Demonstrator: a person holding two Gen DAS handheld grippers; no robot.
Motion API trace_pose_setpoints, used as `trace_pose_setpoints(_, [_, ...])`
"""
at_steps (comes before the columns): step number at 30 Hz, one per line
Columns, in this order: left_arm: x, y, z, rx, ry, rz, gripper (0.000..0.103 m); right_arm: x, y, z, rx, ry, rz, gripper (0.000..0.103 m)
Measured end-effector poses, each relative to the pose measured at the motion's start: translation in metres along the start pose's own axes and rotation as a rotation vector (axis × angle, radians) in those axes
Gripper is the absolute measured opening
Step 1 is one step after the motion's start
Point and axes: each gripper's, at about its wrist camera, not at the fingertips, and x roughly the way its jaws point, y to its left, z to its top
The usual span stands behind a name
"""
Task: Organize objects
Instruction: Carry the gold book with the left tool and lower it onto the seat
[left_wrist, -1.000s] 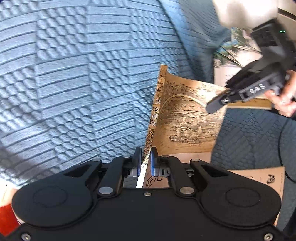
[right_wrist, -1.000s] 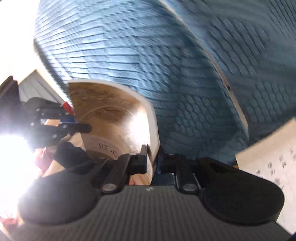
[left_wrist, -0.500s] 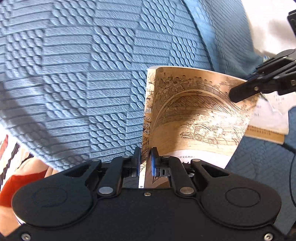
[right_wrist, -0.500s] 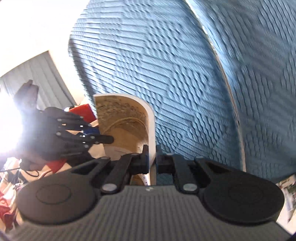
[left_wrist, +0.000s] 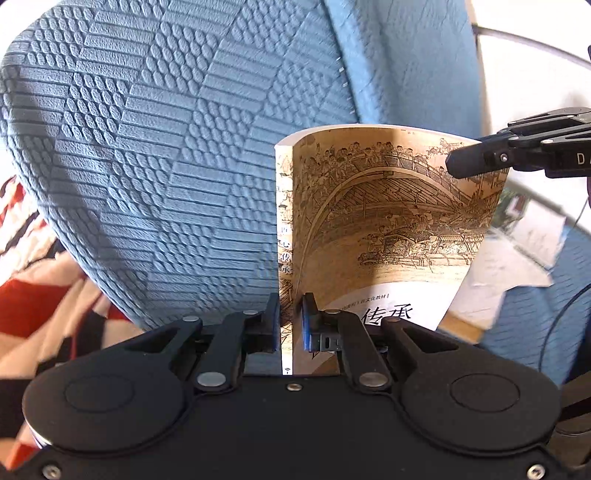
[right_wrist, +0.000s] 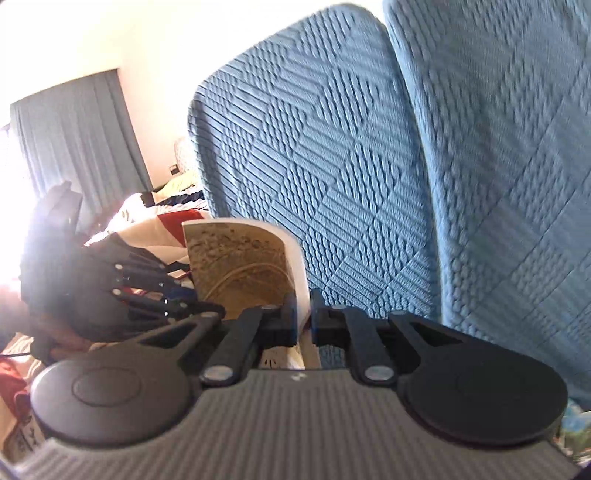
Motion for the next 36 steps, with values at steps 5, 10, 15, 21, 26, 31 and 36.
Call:
trace_pose_setpoints(5, [-0.029, -0.025, 0.001, -0.037, 0.031, -0.063, 0.009, -0.036, 0.012, 0.014, 0.002, 0.039, -0.021, 0.010])
trace_pose_setpoints(10, [-0.056, -0.054, -0.003, -0.061, 0.037, -0.109, 0.009, -0.070, 0.027, 0.020, -0.031, 0.060, -0.031, 0.010])
trace_pose_setpoints(15, [-0.075, -0.073, -0.012, -0.110, 0.044, -0.163, 0.008, -0.104, 0.037, 0.019, -0.049, 0.090, -0.039, 0.010])
trace_pose_setpoints(21, [-0.090, -0.097, -0.031, -0.154, 0.078, -0.238, 0.008, -0.130, 0.045, 0.009, -0.051, 0.157, -0.050, 0.010])
trace_pose_setpoints(26, [-0.085, -0.115, -0.047, -0.193, 0.123, -0.295, 0.007, -0.137, 0.043, -0.002, -0.050, 0.225, -0.064, 0.011])
trace_pose_setpoints(31, [-0.069, -0.134, -0.062, -0.220, 0.166, -0.330, 0.006, -0.132, 0.033, -0.020, -0.036, 0.283, -0.082, 0.011])
trace_pose_setpoints(36, [-0.053, -0.147, -0.071, -0.226, 0.196, -0.346, 0.005, -0.114, 0.017, -0.039, -0.022, 0.332, -0.099, 0.012])
